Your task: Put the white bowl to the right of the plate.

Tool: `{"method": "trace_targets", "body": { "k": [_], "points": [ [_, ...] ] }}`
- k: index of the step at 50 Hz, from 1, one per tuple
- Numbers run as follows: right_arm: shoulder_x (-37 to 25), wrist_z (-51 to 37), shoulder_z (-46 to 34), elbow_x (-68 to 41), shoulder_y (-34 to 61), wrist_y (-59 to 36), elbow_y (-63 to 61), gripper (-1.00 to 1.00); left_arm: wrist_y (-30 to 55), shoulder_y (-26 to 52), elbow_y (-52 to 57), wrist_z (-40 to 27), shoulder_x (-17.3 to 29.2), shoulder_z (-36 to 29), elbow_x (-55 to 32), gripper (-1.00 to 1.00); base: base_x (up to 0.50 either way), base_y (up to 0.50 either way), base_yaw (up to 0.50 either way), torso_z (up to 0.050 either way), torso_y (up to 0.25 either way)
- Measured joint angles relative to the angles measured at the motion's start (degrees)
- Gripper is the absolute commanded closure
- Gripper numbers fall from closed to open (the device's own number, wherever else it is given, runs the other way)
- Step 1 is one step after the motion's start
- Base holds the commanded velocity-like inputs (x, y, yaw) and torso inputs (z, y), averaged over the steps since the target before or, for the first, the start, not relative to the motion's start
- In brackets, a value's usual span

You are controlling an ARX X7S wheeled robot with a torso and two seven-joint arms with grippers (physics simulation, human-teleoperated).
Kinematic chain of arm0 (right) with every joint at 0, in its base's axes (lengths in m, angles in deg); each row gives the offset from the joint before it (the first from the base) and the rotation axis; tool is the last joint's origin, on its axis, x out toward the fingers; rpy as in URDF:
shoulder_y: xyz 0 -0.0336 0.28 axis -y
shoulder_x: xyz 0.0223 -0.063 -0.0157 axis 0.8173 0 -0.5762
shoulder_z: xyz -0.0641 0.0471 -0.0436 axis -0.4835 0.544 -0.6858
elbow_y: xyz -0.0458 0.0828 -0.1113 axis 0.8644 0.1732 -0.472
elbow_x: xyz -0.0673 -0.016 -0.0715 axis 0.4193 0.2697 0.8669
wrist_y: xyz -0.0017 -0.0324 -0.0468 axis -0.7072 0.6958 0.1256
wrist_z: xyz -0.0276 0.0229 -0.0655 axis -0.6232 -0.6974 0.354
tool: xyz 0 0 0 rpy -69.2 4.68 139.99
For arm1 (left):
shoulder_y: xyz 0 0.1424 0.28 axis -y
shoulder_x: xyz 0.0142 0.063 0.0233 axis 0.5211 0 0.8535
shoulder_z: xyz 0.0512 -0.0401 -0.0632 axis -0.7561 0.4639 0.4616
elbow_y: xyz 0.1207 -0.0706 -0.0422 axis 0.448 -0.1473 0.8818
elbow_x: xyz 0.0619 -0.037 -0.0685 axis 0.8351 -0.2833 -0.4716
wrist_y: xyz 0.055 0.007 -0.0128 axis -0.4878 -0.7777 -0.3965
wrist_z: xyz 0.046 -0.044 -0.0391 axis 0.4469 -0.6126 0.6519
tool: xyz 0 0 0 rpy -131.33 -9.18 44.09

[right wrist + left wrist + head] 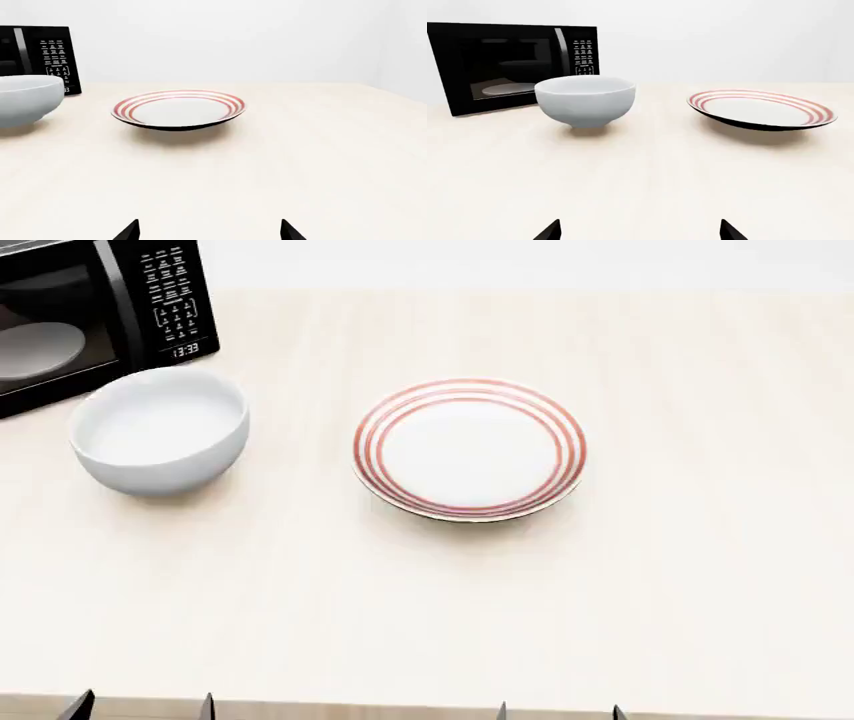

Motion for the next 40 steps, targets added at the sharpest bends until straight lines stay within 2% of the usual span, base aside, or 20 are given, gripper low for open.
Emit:
{"method": "trace_targets", "body": {
  "k": [8,14,28,40],
  "points": [
    [-0.8,-1.1,-0.8,-1.2,0.2,-1.7,-0.7,-1.00,0.4,-0.3,0.7,-0.8,0.8,-0.9,-0.7,-1.00,0.00,0.00,0.00,0.000,0.000],
    [-1.3,-3.0,-2.3,-1.2,0.9,-6.9,-2.2,-1.00,1.3,-0.6,2.1,-1.3,1.8,-1.6,-1.9,-1.00,0.00,0.00,0.00,0.000,0.000],
    [-2.6,-7.3,-5.3,-0.9,2.5,-19.7,-12.2,-1.00,10.1,-3.3,14.1,-2.5,4.9,-0.7,-6.5,-1.00,0.00,0.00,0.00,0.000,0.000],
    [-4.8,-6.0,-6.8,-3.9,1.9,-22.2,-20.5,-1.00,14.2,-3.7,19.5,-3.7,6.4,-0.7,-8.3,-1.00,0.04,0.04,0.00,0.000,0.000]
  ]
}}
